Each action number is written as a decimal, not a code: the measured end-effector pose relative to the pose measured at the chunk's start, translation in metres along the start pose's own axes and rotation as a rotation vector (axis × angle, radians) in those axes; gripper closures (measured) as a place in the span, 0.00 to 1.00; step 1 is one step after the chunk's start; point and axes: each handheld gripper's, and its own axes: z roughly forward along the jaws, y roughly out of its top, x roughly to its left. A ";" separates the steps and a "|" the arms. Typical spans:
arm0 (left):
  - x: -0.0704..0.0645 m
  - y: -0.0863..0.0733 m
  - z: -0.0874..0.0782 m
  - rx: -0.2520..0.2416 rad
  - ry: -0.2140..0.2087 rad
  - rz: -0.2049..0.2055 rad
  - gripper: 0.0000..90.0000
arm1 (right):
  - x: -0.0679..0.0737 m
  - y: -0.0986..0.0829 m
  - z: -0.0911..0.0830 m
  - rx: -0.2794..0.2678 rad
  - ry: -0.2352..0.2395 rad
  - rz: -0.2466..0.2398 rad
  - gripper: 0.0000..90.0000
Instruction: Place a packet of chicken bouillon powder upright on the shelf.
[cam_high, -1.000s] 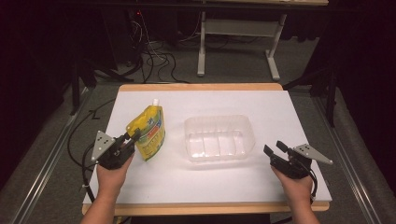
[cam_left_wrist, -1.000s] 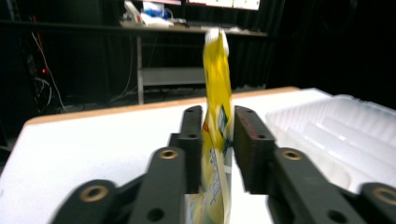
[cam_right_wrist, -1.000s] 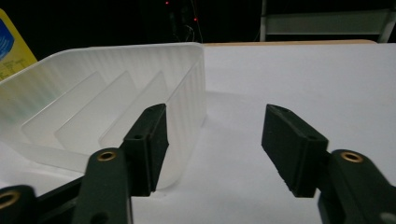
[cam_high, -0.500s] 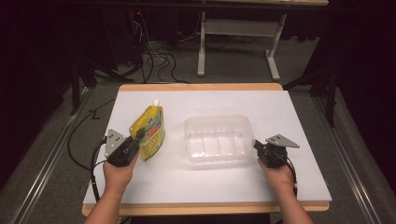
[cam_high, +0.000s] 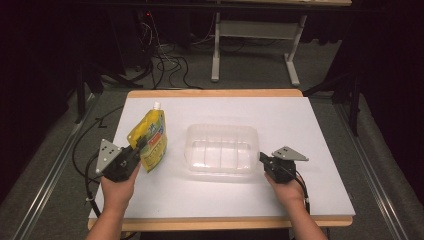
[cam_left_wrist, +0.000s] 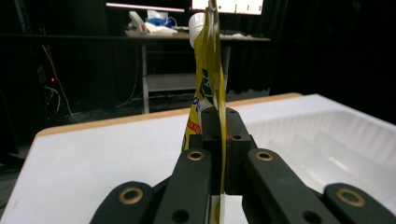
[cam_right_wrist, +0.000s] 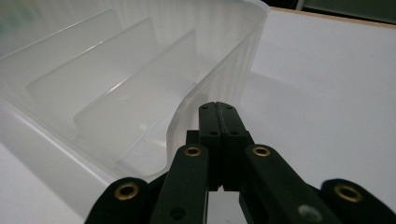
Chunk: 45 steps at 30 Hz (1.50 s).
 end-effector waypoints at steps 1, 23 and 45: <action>-0.001 0.004 -0.002 -0.012 -0.003 -0.006 1.00 | 0.001 0.000 0.001 0.001 -0.001 -0.001 1.00; -0.076 0.051 0.026 -0.103 -0.167 -0.058 1.00 | -0.034 -0.011 -0.037 -0.062 -0.072 0.077 1.00; -0.124 0.019 0.081 -0.061 -0.181 -0.093 1.00 | -0.043 -0.012 -0.047 -0.085 -0.083 0.088 1.00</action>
